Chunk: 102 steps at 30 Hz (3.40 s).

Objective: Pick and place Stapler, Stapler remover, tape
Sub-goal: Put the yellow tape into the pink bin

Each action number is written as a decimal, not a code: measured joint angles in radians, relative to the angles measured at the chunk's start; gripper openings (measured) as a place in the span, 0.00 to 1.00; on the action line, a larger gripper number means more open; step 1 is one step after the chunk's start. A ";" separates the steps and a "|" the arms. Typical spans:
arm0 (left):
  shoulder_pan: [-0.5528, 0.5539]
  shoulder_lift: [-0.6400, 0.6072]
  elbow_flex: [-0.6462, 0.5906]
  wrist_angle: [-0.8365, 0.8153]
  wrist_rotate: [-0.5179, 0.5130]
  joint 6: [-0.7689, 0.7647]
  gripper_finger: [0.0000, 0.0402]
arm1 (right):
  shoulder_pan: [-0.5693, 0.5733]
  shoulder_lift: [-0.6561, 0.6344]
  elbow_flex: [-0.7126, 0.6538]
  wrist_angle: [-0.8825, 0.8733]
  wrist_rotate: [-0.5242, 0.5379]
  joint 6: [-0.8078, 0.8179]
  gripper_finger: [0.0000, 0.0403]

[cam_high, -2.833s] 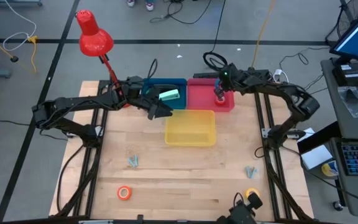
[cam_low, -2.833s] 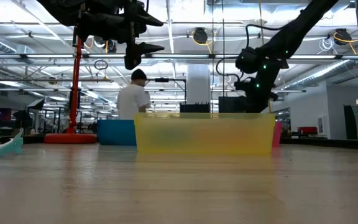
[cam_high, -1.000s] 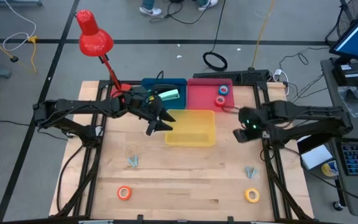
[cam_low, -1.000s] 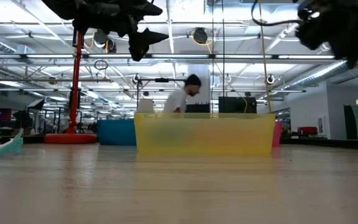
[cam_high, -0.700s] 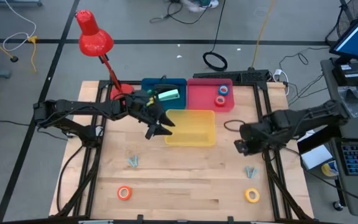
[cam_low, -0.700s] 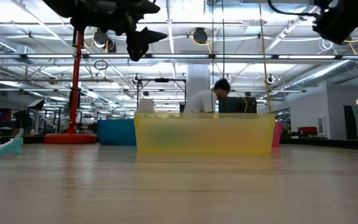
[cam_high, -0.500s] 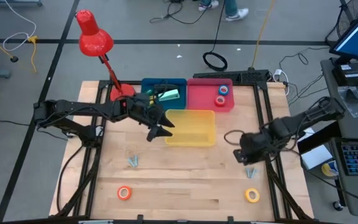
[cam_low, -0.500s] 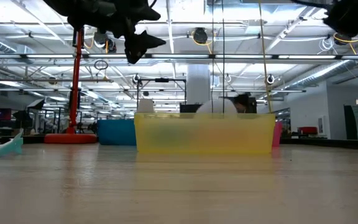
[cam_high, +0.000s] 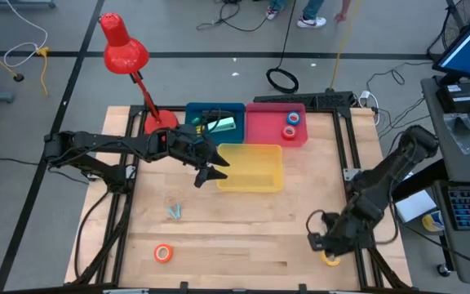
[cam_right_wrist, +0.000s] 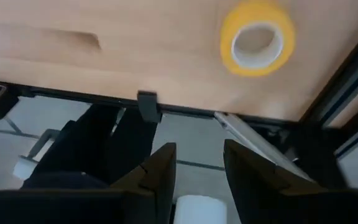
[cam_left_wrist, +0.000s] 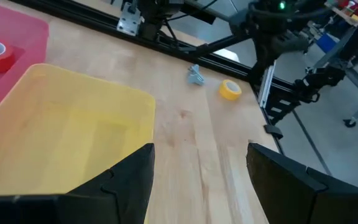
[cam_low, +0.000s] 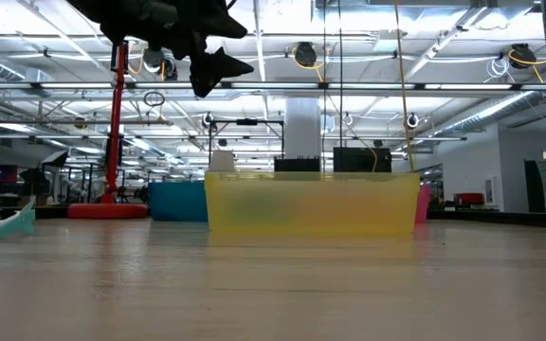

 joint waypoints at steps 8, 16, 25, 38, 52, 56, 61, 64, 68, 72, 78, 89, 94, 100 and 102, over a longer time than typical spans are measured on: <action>0.000 0.000 0.000 0.001 0.000 0.012 0.63 | 0.065 0.162 0.000 0.103 0.092 0.048 0.31; 0.000 0.000 0.000 0.001 0.001 0.000 0.63 | 0.070 0.237 0.000 0.081 0.093 0.047 0.31; 0.000 0.000 0.000 0.000 0.002 -0.011 0.63 | 0.070 0.242 0.000 -0.017 0.094 0.044 0.31; 0.000 0.000 0.000 0.001 0.004 -0.003 0.63 | 0.082 0.302 -0.013 0.006 0.065 0.041 0.31; 0.000 0.000 0.000 -0.001 0.005 -0.007 0.63 | 0.079 0.302 -0.201 0.272 0.041 0.043 0.31; 0.000 0.000 0.000 0.000 0.005 -0.011 0.63 | 0.067 0.298 -0.243 0.347 0.022 0.040 0.24; 0.000 0.000 0.000 0.000 0.004 -0.012 0.63 | 0.067 0.287 -0.248 0.437 0.042 0.028 0.07; 0.000 0.000 0.000 0.001 0.004 -0.012 0.63 | 0.062 0.254 -0.248 0.563 0.063 0.017 0.07; 0.000 0.000 0.000 0.011 0.004 -0.009 0.63 | 0.061 0.201 -0.248 0.752 0.171 -0.019 0.08; 0.000 0.000 0.000 0.011 0.004 -0.016 0.63 | 0.050 0.140 -0.247 0.810 0.390 -0.118 0.08; -0.011 0.000 0.000 0.012 0.003 -0.061 0.63 | -0.050 0.039 -0.247 0.837 0.693 -0.408 0.08; -0.102 0.000 0.000 0.216 -0.020 0.000 0.63 | -0.424 -0.009 -0.247 1.268 0.567 -1.196 0.08; -0.137 0.000 0.000 0.291 -0.160 0.084 0.63 | -0.553 -0.009 -0.247 1.327 0.341 -1.376 0.08; -0.151 0.000 0.000 0.313 -0.294 0.087 0.63 | -0.644 -0.009 -0.247 1.327 0.200 -1.546 0.08; -0.151 0.000 0.000 0.322 -0.295 0.086 0.63 | -0.672 -0.009 -0.247 1.326 0.198 -1.574 0.08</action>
